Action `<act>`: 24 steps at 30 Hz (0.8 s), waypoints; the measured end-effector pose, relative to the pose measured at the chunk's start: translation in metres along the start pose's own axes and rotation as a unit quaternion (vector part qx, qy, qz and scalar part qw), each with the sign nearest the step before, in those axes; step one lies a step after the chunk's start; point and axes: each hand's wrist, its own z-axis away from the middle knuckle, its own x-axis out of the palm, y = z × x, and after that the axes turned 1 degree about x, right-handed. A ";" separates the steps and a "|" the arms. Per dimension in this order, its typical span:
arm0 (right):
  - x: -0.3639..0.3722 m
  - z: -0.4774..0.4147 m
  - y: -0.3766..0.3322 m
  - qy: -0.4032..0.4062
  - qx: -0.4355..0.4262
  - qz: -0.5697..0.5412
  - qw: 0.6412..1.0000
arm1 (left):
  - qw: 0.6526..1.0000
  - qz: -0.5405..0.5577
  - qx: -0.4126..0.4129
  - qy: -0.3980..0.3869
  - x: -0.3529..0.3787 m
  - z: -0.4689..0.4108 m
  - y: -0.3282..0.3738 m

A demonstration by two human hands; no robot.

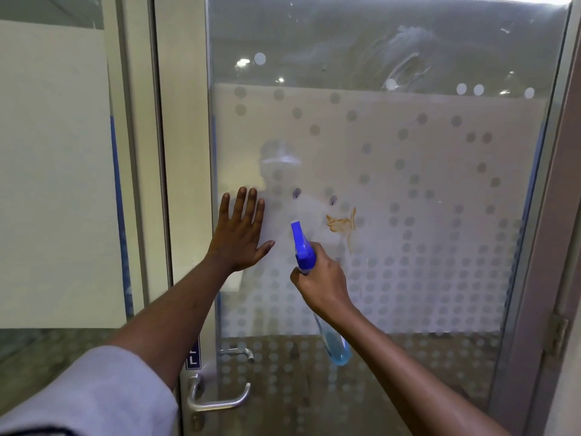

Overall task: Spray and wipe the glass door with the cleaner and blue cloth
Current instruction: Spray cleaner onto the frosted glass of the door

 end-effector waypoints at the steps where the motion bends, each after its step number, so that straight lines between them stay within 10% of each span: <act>1: 0.001 0.001 0.000 -0.001 -0.003 -0.013 1.000 | 1.000 -0.003 -0.004 -0.012 -0.003 0.000 0.001; 24: 0.095 0.052 -0.114 -0.051 -0.136 -0.077 0.986 | 0.945 -0.118 -0.163 -0.257 -0.128 0.183 -0.055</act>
